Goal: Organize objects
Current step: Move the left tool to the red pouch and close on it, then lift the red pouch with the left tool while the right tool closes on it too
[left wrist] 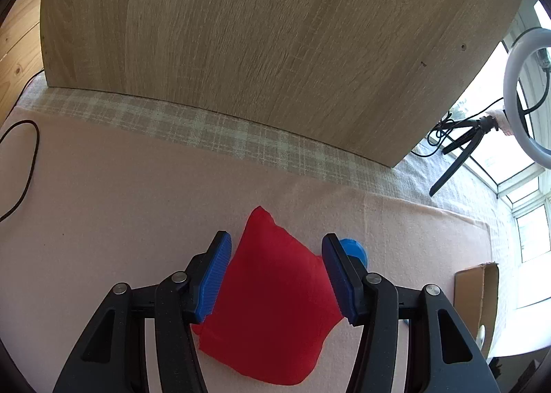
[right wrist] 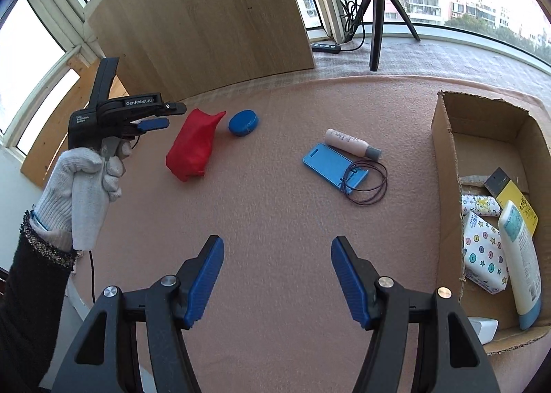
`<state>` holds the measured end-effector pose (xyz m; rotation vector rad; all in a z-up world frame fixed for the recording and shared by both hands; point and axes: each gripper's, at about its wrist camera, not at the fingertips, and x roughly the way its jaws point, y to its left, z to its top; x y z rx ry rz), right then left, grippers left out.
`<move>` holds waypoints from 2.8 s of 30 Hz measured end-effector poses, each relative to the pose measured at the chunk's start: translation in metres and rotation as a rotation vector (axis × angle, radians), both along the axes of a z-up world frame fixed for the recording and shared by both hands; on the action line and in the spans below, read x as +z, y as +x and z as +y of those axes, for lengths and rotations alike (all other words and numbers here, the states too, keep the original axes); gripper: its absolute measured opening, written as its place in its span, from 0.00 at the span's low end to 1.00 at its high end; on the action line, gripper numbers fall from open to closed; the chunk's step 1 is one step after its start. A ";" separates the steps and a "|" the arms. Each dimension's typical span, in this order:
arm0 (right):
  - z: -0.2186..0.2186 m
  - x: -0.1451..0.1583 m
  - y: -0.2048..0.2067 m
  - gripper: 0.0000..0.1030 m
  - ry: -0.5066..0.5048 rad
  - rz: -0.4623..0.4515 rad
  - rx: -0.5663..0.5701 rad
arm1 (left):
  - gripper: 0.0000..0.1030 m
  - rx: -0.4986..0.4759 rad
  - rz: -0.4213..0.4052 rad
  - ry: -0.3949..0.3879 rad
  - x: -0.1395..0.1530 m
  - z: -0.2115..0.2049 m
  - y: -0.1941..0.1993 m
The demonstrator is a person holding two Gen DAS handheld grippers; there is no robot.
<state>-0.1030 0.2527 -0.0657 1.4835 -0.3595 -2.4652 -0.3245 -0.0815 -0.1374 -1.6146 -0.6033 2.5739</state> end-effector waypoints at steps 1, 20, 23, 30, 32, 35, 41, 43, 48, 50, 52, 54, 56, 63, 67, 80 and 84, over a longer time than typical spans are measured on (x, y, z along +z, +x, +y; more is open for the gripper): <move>0.003 -0.002 0.001 0.59 0.002 -0.006 -0.007 | 0.57 -0.003 -0.018 0.007 -0.007 -0.001 -0.004; 0.002 -0.010 -0.002 0.59 -0.029 -0.018 0.006 | 0.55 0.072 -0.025 0.106 -0.047 0.017 0.088; -0.007 -0.009 -0.004 0.59 -0.039 -0.014 0.025 | 0.55 0.092 -0.010 0.096 -0.048 0.026 0.119; -0.019 -0.014 -0.005 0.59 -0.089 -0.025 0.043 | 0.55 0.101 0.008 0.063 -0.045 0.049 0.178; -0.023 -0.017 -0.003 0.59 -0.103 -0.032 0.051 | 0.55 0.076 0.006 0.060 -0.043 0.055 0.190; -0.027 -0.019 0.002 0.59 -0.109 -0.037 0.063 | 0.55 0.018 -0.001 0.052 -0.038 0.065 0.202; -0.033 -0.023 0.013 0.59 -0.072 -0.020 0.054 | 0.58 0.012 0.064 0.034 -0.011 0.039 0.223; -0.032 -0.025 0.016 0.59 -0.081 -0.017 0.040 | 0.58 -0.012 0.060 0.056 -0.012 0.026 0.227; -0.031 -0.033 0.019 0.59 -0.109 -0.019 0.009 | 0.58 -0.074 0.000 0.151 -0.031 0.019 0.239; -0.034 -0.036 0.020 0.59 -0.128 -0.029 0.015 | 0.58 -0.086 -0.005 0.200 -0.035 0.023 0.244; -0.038 -0.038 0.019 0.59 -0.138 -0.039 0.025 | 0.58 -0.106 -0.002 0.219 -0.036 0.031 0.248; -0.043 -0.040 0.017 0.59 -0.144 -0.049 0.035 | 0.58 -0.127 -0.001 0.253 -0.036 0.041 0.253; -0.048 -0.041 0.016 0.59 -0.147 -0.054 0.049 | 0.59 -0.150 -0.002 0.251 -0.035 0.052 0.257; -0.063 -0.049 0.003 0.60 -0.185 -0.099 0.091 | 0.70 -0.235 -0.003 0.065 -0.031 0.085 0.260; -0.075 -0.057 -0.006 0.60 -0.186 -0.141 0.130 | 0.70 -0.256 -0.001 0.065 -0.031 0.090 0.257; -0.091 -0.072 -0.016 0.59 -0.152 -0.200 0.172 | 0.69 -0.268 -0.024 0.112 -0.035 0.093 0.251; -0.090 -0.073 -0.017 0.54 -0.166 -0.208 0.183 | 0.66 -0.274 -0.019 0.119 -0.032 0.096 0.249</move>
